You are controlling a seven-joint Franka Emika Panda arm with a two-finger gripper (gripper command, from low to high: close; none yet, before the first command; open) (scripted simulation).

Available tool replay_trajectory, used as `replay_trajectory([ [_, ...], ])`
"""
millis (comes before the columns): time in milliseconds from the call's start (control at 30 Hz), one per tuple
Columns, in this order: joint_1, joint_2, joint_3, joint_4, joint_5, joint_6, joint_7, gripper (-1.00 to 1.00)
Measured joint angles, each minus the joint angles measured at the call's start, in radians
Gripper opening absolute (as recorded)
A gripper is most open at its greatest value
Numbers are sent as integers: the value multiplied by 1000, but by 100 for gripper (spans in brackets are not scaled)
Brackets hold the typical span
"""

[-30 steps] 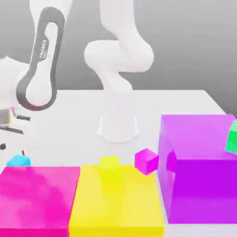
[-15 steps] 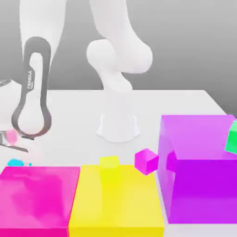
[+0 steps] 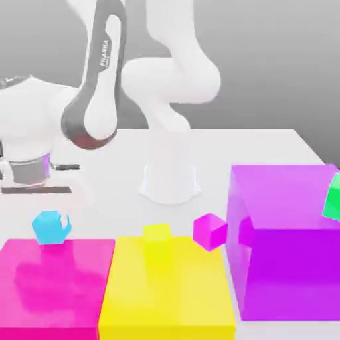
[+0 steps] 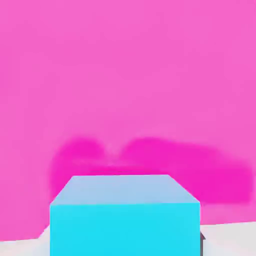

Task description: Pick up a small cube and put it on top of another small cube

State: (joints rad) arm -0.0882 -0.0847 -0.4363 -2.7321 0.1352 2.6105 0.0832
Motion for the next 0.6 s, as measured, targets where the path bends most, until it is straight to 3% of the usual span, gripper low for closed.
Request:
replay_trajectory([
  [300,126,-316,274,-85,-192,-199,86,-100],
  [467,147,-206,293,-127,-204,-43,88,-100],
  [500,147,-174,292,-134,-203,-2,86,100],
  [600,147,-174,292,-134,-203,-2,86,100],
])
